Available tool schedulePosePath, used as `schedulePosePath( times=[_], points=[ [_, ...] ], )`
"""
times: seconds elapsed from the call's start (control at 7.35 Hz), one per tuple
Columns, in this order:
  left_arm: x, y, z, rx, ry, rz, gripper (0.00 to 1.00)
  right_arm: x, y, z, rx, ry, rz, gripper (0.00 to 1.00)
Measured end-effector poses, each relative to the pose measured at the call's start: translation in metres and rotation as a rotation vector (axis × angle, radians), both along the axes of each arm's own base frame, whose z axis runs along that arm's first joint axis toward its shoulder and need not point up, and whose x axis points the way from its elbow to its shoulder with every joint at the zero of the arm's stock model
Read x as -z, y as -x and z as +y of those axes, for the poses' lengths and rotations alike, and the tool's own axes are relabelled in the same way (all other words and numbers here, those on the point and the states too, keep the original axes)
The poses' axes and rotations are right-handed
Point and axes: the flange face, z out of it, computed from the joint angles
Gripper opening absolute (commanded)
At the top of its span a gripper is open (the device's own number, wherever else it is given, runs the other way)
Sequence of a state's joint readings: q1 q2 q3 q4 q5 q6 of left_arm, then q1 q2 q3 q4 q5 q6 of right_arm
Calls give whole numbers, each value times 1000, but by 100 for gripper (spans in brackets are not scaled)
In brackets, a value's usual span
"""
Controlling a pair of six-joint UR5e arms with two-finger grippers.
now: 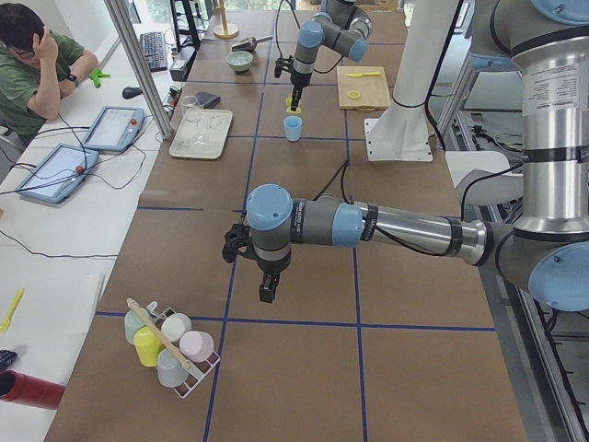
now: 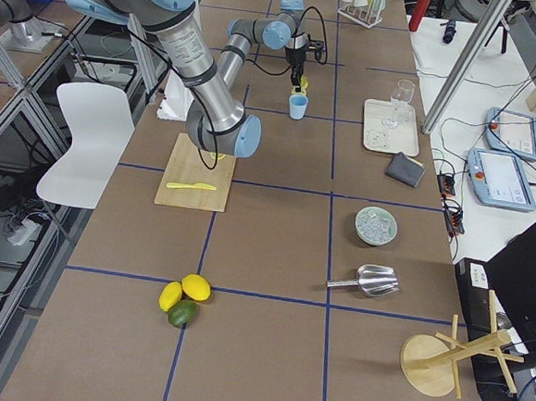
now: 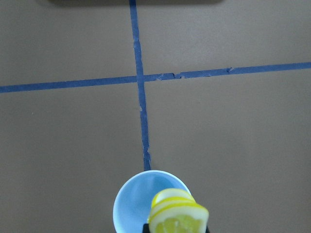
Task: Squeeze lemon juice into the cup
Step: 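Lower the lemon slice into the blue cup and open the right gripper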
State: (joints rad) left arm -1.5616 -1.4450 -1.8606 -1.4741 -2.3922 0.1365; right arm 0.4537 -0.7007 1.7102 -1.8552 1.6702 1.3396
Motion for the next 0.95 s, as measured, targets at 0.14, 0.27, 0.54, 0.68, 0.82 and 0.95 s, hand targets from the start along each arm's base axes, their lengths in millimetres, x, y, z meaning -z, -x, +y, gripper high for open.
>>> schedulePosePath(
  times=[0.14,0.27,0.54,0.68,0.82,0.95],
  points=[
    [0,0,0,0,0,0,100,0,1,-1,0,1,2,21],
    [-1,0,0,0,2,-1,100,0,2,-1,0,1,3,21],
    [-2,0,0,-1,3,-1,100,0,10,-5,-2,-3,-3,22],
    [-2,0,0,-1,3,-1,100,-2,14,-7,-2,-2,-2,36],
    [-2,0,0,-1,4,-1,100,-4,17,-7,0,-1,0,66],
    [-2,0,0,-1,4,-1,100,-5,19,-7,1,-1,1,80]
  ],
)
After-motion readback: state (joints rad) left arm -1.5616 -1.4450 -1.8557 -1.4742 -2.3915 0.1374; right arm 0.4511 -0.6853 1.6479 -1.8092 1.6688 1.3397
